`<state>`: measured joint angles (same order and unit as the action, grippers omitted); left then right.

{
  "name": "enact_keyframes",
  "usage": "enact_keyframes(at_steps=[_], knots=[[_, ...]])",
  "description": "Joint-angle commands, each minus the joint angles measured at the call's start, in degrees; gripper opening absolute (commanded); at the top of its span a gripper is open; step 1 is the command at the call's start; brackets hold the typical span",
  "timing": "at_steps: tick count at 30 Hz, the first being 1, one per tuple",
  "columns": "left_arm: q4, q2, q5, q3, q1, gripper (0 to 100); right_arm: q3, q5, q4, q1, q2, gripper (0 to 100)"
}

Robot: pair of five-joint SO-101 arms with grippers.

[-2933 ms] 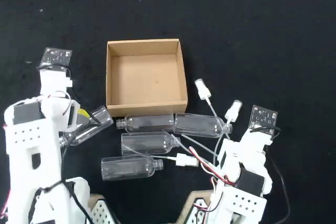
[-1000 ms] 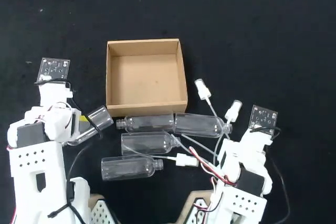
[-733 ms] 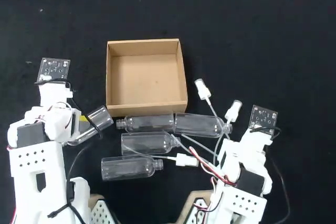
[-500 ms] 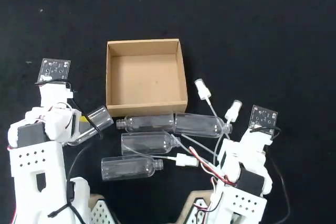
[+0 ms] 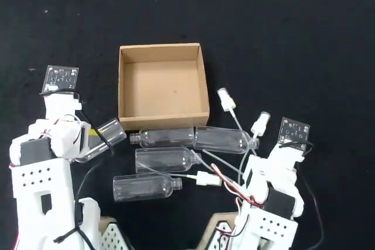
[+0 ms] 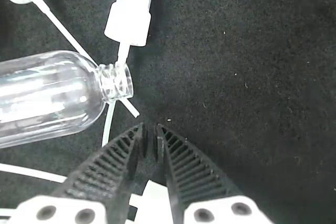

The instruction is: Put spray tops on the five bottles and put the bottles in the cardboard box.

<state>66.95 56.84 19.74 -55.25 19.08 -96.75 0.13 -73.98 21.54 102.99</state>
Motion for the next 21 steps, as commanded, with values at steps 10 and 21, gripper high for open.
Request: enact_keyframes(at_steps=[10, 21], knots=[[-0.88, 1.32, -0.09, 0.48, 0.4, 19, 0.22, 0.53, -0.35, 1.05, 4.44, 1.2], [-0.18, 1.23, 0.62, 1.36, 0.84, 19, 0.22, 0.53, -0.35, 1.05, 4.44, 1.2]])
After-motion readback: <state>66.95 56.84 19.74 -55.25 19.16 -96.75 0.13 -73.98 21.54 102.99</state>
